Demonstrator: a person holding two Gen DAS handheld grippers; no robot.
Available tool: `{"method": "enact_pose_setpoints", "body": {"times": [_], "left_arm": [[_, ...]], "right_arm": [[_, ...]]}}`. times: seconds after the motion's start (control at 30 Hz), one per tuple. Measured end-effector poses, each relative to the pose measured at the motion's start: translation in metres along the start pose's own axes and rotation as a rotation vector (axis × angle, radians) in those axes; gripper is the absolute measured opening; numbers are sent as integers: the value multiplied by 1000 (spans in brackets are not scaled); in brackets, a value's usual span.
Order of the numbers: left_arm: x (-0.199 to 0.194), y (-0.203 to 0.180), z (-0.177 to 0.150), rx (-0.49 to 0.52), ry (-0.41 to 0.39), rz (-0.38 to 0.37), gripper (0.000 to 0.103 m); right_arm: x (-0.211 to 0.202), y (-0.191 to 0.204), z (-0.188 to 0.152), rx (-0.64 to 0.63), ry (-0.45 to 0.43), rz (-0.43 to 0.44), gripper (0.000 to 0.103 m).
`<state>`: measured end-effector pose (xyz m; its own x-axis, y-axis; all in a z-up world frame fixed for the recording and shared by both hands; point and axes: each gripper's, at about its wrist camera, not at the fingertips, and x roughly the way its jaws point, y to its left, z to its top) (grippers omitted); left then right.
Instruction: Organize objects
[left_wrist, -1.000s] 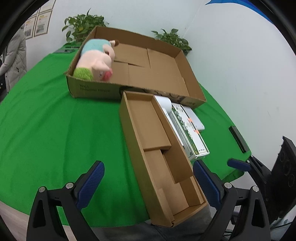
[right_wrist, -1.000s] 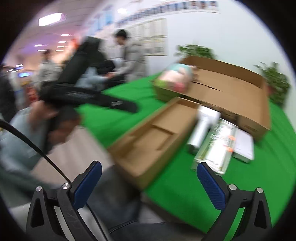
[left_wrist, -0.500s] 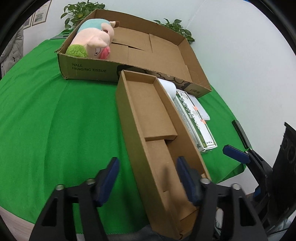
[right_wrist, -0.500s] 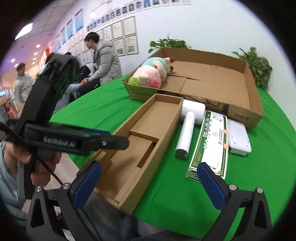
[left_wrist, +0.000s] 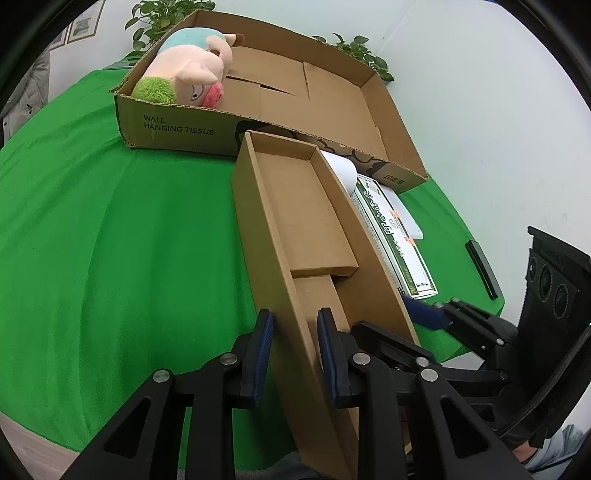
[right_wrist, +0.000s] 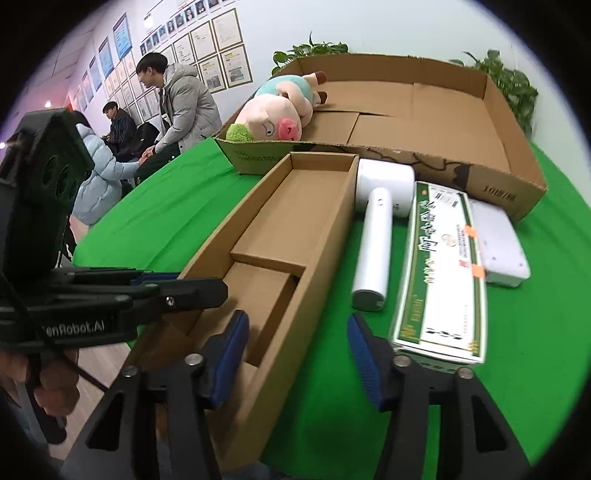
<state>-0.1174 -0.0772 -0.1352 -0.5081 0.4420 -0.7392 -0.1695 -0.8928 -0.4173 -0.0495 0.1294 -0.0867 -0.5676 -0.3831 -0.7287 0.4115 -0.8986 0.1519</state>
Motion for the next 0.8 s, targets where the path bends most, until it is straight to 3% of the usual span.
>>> {"method": "enact_pose_setpoints", "body": {"times": [0.03, 0.4, 0.8], "left_arm": [[0, 0, 0, 0, -2, 2, 22], [-5, -2, -2, 28, -16, 25, 20], [-32, -13, 5, 66, -97, 39, 20]], "right_arm": [[1, 3, 0, -3, 5, 9, 35], [0, 18, -5, -38, -5, -53, 32], [-17, 25, 8, -56, -91, -58, 32]]}}
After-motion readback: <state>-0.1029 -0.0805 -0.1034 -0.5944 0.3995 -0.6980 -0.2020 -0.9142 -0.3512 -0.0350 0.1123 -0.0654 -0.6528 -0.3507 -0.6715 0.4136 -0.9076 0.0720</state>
